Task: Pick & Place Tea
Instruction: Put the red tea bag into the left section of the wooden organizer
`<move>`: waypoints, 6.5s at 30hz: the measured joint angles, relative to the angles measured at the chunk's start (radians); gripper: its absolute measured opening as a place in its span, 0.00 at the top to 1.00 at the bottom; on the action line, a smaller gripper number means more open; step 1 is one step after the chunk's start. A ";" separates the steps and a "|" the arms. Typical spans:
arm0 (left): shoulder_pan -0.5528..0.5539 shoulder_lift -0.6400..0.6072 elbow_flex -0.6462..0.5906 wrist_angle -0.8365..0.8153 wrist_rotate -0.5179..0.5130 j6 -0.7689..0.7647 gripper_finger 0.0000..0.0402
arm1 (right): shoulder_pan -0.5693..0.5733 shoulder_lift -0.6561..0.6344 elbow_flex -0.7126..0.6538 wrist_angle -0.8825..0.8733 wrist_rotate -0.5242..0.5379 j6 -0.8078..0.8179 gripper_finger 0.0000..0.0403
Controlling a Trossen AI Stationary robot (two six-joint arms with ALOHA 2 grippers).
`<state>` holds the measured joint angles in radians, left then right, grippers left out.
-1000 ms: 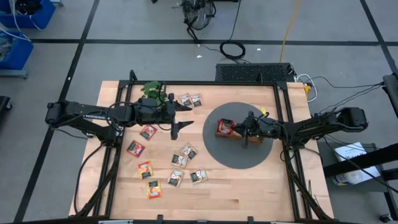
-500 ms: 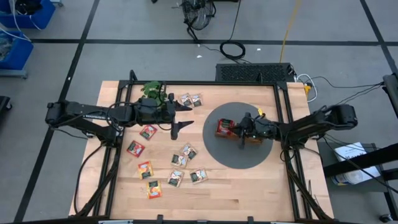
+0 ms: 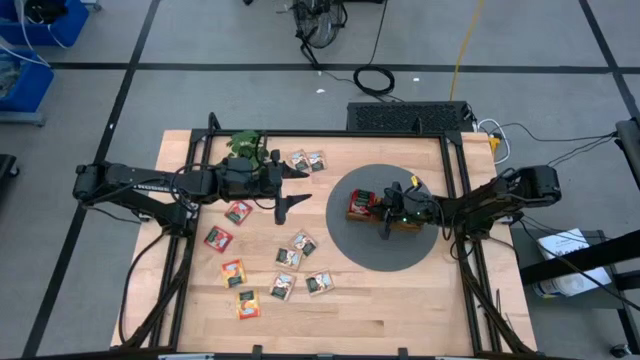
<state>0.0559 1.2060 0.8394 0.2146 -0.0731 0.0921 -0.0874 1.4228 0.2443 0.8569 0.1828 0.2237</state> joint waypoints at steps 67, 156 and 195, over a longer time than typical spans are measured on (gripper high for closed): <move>0.000 0.000 0.000 -0.001 -0.006 -0.049 0.36 | -0.026 0.000 0.287 -0.595 0.082 -0.198 1.00; 0.019 -0.028 -0.401 -0.804 -0.032 -1.019 0.37 | 0.078 -0.419 -0.046 0.133 -0.078 -0.340 0.59; 0.208 -0.033 -0.436 -0.870 -0.006 -0.704 0.37 | 0.078 -0.418 -0.045 0.118 -0.078 -0.340 0.59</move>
<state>0.2642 1.1735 0.4035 -0.6552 -0.0793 -0.6119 -0.0093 1.0046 0.1989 0.9745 0.1043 -0.1162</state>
